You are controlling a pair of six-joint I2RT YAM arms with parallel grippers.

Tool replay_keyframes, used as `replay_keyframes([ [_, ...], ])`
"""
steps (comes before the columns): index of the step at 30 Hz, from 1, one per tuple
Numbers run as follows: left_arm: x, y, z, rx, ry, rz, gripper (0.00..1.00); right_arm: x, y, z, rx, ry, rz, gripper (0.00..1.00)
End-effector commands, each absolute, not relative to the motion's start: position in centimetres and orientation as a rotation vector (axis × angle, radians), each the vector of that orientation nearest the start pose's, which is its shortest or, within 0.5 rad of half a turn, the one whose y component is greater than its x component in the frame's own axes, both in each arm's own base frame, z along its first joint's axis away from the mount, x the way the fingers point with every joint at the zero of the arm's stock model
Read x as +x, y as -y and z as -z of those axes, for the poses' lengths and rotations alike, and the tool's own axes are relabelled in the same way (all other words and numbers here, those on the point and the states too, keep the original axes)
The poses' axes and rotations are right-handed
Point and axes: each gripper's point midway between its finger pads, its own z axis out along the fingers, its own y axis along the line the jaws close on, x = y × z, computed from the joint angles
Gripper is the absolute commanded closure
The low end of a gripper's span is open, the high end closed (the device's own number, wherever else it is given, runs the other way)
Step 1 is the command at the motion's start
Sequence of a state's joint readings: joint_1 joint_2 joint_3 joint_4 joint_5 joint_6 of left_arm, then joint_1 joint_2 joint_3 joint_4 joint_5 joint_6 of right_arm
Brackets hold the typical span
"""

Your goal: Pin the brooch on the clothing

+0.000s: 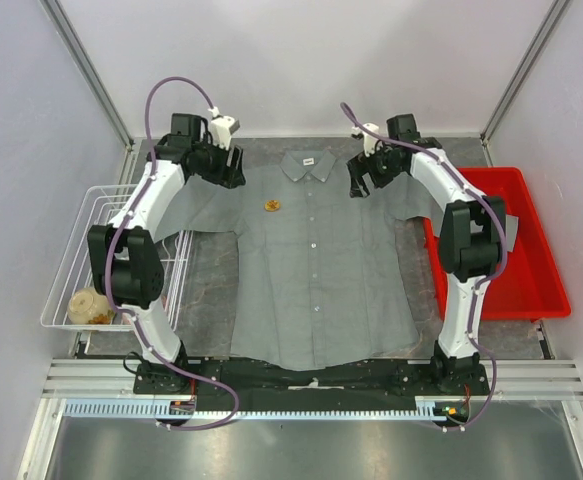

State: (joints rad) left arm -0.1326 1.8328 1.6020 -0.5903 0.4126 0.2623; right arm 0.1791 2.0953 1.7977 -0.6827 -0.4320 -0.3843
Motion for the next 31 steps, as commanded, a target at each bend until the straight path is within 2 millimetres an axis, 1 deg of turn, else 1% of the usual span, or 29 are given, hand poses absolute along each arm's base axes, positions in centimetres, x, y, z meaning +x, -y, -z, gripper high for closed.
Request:
replay_keyframes([
  [1, 48.5, 10.7, -21.4, 0.448, -2.205, 0.466, 0.24, 51.8, -12.8, -16.3, -0.673, -2.203, -0.489, 0.02],
  [2, 48.5, 10.8, -21.8, 0.437, -2.196, 0.516, 0.2, 52.6, -11.2, -16.8, -0.608, -2.197, -0.482, 0.02],
  [3, 49.0, 10.1, -22.7, 0.377, -2.189, 0.538, 0.1, 53.1, -10.4, -17.5, -0.569, -2.185, -0.478, 0.02],
  [4, 49.0, 9.8, -23.1, 0.351, -2.193, 0.556, 0.09, 53.4, -9.6, -17.9, -0.517, -2.182, -0.479, 0.02],
  [5, 49.0, 9.9, -23.5, 0.338, -2.19, 0.585, 0.05, 54.0, -8.0, -18.6, -0.478, -2.165, -0.451, 0.02],
  [6, 49.5, 9.1, -24.3, 0.299, -2.185, 0.587, 0.02, 54.2, -7.7, -18.9, -0.465, -2.161, -0.439, 0.02],
  [8, 49.4, 9.0, -24.9, 0.249, -2.213, 0.612, 0.01, 54.4, -4.7, -20.0, -0.393, -2.151, -0.412, 0.02],
  [9, 49.8, 7.1, -26.1, 0.196, -2.195, 0.585, 0.01, 54.3, -4.1, -20.4, -0.377, -2.146, -0.414, 0.02],
  [10, 49.6, 6.8, -26.7, 0.189, -2.186, 0.575, 0.01, 54.2, -3.6, -20.8, -0.369, -2.139, -0.415, 0.02],
  [11, 49.5, 6.2, -26.9, 0.179, -2.184, 0.548, 0.01, 54.0, -2.3, -21.7, -0.352, -2.124, -0.393, 0.02],
  [12, 49.3, 5.7, -26.8, 0.166, -2.189, 0.527, 0.01, 53.7, -1.9, -21.5, -0.347, -2.13, -0.391, 0.02],
  [13, 48.9, 5.4, -27.2, 0.154, -2.184, 0.5, 0.01, 53.4, -1.6, -21.7, -0.348, -2.125, -0.387, 0.02],
  [14, 48.9, 4.4, -26.8, 0.119, -2.2, 0.434, 0.01, 53.0, -0.8, -22.3, -0.339, -2.117, -0.369, 0.02],
  [15, 48.4, 3.9, -25.7, 0.088, -2.229, 0.409, 0.01, 52.4, -0.6, -21.4, -0.327, -2.14, -0.372, 0.02],
  [16, 47.2, 3.3, -25.0, 0.064, -2.249, 0.362, 0.01, 50.6, -0.3, -20.4, -0.297, -2.18, -0.356, 0.02],
  [17, 46.9, 3.3, -24.8, 0.069, -2.257, 0.358, 0.01, 50.1, -0.3, -20.2, -0.285, -2.177, -0.354, 0.02],
  [18, 46.5, 3.1, -24.8, 0.065, -2.26, 0.35, 0.01, 49.1, -0.4, -21.5, -0.279, -2.149, -0.342, 0.02],
  [19, 46.3, 3.1, -24.5, 0.055, -2.274, 0.344, 0.01, 47.5, -0.7, -19.3, -0.25, -2.195, -0.359, 0.02],
  [20, 46.1, 3.0, -24.2, 0.039, -2.288, 0.337, 0.01, 46.8, -0.6, -19.0, -0.239, -2.193, -0.349, 0.02],
  [21, 46.1, 2.6, -23.8, 0.02, -2.301, 0.319, 0.01, 46.3, -0.9, -20.3, -0.254, -2.148, -0.328, 0.02],
  [22, 46.0, 2.5, -23.5, 0.002, -2.312, 0.312, 0.01, 45.1, -0.8, -18.7, -0.246, -2.182, -0.314, 0.02],
  [23, 46.0, 2.3, -23.5, -0.013, -2.312, 0.305, 0.01, 44.5, -1.0, -18.5, -0.248, -2.191, -0.301, 0.02],
  [24, 45.7, 2.3, -23.0, -0.02, -2.325, 0.308, 0.01, 43.8, -1.5, -19.1, -0.261, -2.181, -0.291, 0.02],
  [26, 45.3, 2.8, -23.5, -0.015, -2.305, 0.322, 0.01, 42.6, -1.9, -18.5, -0.281, -2.205, -0.273, 0.02],
  [27, 44.7, 2.9, -22.6, -0.002, -2.32, 0.327, 0.01, 42.1, -2.8, -19.0, -0.315, -2.192, -0.263, 0.02],
  [28, 44.2, 3.2, -23.5, 0.042, -2.286, 0.315, 0.01, 41.7, -3.1, -18.6, -0.333, -2.201, -0.25, 0.02],
  [29, 44.1, 3.2, -23.5, 0.056, -2.27, 0.303, 0.01, 41.4, -3.2, -18.7, -0.351, -2.2, -0.225, 0.02],
  [30, 43.9, 3.1, -23.0, 0.063, -2.259, 0.281, 0.01, 41.1, -3.6, -19.2, -0.368, -2.185, -0.221, 0.02],
  [31, 43.7, 3.1, -23.2, 0.079, -2.245, 0.266, 0.01, 40.9, -3.8, -19.5, -0.371, -2.179, -0.218, 0.02],
])
